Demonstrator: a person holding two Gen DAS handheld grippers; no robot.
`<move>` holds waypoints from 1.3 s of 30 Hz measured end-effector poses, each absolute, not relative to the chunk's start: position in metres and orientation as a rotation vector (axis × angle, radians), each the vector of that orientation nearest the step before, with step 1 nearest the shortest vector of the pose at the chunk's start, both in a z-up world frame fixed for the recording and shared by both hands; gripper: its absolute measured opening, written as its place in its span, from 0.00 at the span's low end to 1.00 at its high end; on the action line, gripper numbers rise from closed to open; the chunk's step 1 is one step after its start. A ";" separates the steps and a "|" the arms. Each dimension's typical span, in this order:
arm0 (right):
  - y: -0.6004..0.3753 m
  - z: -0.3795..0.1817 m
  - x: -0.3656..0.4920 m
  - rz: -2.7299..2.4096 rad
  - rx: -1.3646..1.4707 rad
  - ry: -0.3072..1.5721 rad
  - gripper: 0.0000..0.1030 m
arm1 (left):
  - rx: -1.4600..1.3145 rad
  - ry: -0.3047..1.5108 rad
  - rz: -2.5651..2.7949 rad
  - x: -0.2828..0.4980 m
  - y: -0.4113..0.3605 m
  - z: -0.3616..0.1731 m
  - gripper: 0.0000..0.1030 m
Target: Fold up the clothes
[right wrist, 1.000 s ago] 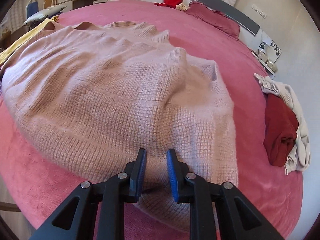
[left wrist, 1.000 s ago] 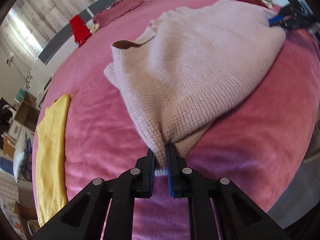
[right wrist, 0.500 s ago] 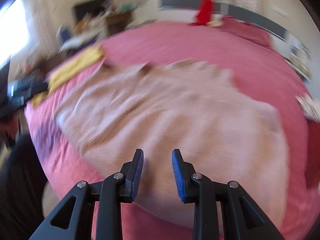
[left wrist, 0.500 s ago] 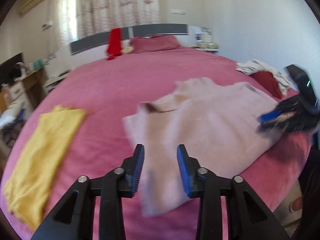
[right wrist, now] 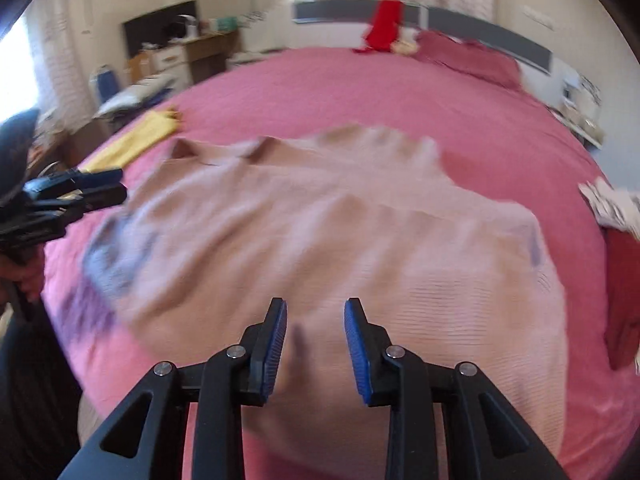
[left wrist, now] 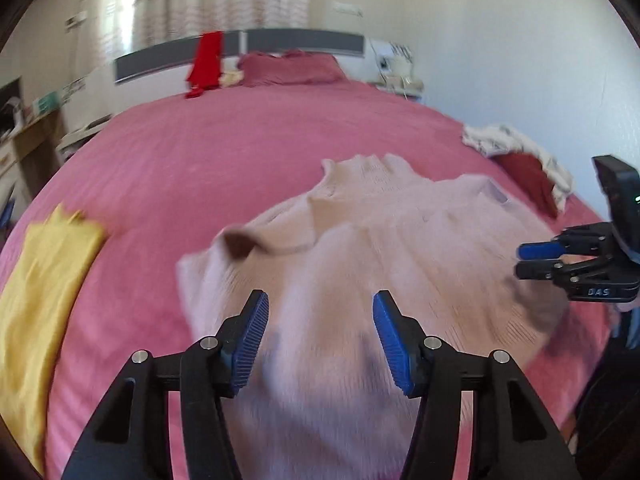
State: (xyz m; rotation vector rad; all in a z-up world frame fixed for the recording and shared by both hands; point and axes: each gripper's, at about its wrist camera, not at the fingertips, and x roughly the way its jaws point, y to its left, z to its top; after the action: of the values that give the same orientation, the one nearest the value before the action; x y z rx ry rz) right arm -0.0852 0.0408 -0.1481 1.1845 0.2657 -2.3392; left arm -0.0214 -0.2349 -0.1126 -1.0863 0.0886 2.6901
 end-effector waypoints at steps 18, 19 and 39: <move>0.125 -0.146 -0.110 -2.392 1.182 -0.065 0.29 | -1.031 -0.547 2.961 -0.056 -0.334 -0.099 0.57; 0.125 -0.145 -0.117 -2.392 1.180 -0.052 0.29 | -1.039 -0.507 2.914 -0.052 -0.320 -0.107 0.58; 0.171 -0.151 -0.135 -2.421 1.215 -0.191 0.33 | -1.175 -0.550 2.967 -0.036 -0.336 -0.131 0.69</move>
State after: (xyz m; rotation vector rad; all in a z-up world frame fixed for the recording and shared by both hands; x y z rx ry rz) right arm -0.1351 0.1713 -0.1514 1.2154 -0.1913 -2.4205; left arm -0.0357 -0.3359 -0.1308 -1.1755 -0.5500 2.9673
